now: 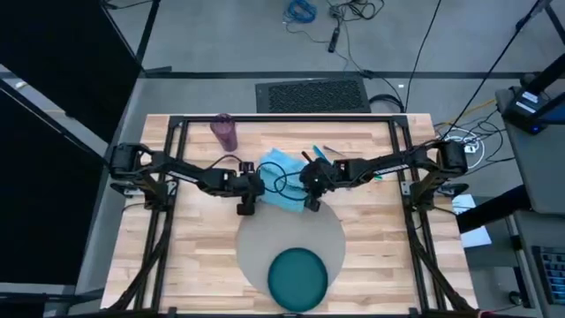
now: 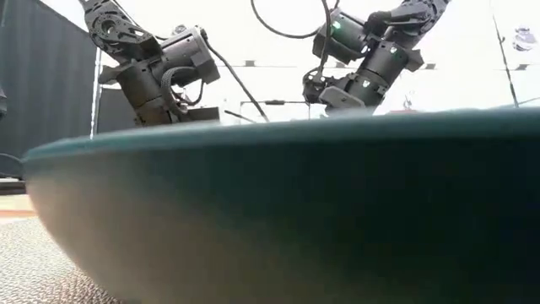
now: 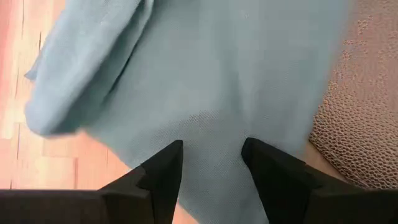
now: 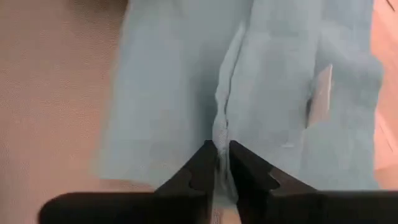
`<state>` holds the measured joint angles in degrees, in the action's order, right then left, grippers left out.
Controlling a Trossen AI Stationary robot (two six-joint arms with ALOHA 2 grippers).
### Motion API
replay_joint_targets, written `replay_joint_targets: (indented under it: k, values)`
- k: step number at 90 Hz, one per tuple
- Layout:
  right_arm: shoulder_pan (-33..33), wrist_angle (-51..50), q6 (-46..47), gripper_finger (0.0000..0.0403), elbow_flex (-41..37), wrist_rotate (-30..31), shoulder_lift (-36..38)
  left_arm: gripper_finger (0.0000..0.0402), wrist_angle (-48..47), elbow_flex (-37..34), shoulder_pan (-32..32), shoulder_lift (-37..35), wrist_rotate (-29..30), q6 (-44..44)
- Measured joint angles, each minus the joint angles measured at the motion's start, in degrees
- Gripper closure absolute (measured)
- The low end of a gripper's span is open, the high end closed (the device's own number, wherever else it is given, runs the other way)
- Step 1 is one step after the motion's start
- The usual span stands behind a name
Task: Set table place
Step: Fold the blue table napkin
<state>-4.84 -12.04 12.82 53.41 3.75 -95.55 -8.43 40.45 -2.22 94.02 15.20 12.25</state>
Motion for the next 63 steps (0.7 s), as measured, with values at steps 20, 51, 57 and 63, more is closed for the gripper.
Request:
replay_joint_targets:
  k: [20, 51, 57, 63]
  values:
    - [0.0, 0.3, 0.2, 0.0303, 0.0, -0.1, 0.0, 0.0231, 0.0, 0.0, 0.0, 0.0, 0.0, 0.0]
    - [0.0, 0.0, -0.1, 0.031, -0.1, 0.5, -2.0, 0.0231, 0.0, 0.0, 0.0, 0.0, 0.0, -0.9]
    - [0.0, -0.1, -0.2, 0.0336, -0.1, 1.2, -3.2, 0.0231, -0.1, 0.0, 0.0, 0.0, 0.1, -1.3]
    - [0.0, 0.1, -0.4, 0.0376, -0.1, 1.4, -4.2, 0.0231, -0.1, 0.0, 0.0, 0.0, 0.1, -1.4]
